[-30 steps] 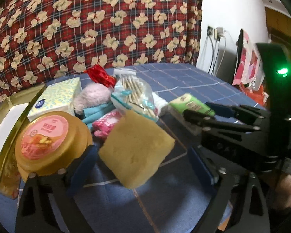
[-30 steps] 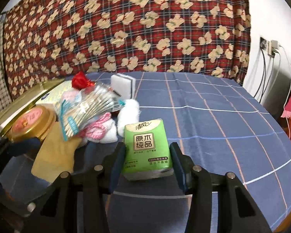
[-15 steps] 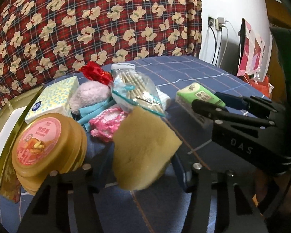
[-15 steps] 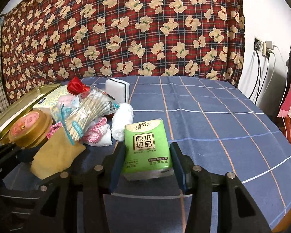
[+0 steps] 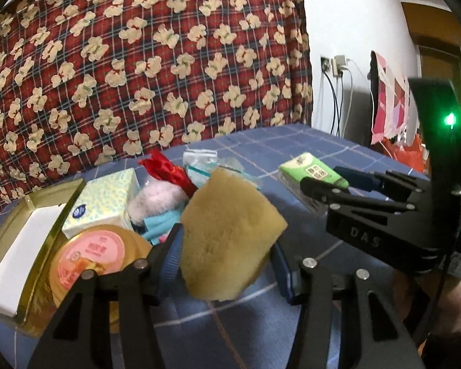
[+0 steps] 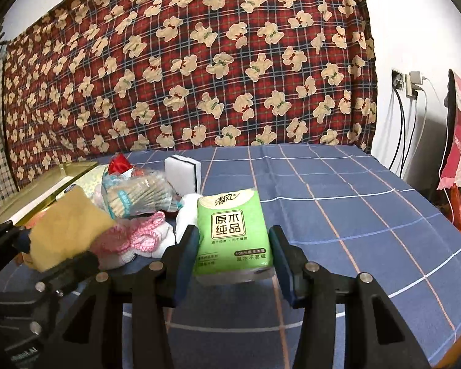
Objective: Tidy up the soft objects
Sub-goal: 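Carry the sponge and green tissue pack over the gold tin tray with both tools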
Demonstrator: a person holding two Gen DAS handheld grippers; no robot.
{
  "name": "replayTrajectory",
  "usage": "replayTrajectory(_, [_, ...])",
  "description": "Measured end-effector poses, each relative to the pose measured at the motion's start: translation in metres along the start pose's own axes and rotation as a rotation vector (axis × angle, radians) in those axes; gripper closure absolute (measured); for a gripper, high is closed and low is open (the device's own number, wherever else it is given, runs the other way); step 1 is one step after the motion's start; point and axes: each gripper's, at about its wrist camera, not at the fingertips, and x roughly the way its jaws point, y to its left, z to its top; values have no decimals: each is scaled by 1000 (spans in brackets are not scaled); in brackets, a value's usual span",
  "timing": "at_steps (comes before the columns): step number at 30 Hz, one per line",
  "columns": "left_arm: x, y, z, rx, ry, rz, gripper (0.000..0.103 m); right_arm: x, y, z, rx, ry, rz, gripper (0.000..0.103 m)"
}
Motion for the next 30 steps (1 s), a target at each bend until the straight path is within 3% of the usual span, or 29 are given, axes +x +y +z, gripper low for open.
replayTrajectory(11, [-7, 24, 10, -41, -78, 47, 50, -2, 4, 4, 25, -42, 30, 53])
replayTrajectory(30, [-5, 69, 12, -105, -85, 120, 50, 5, 28, 17, 5, -26, 84, 53])
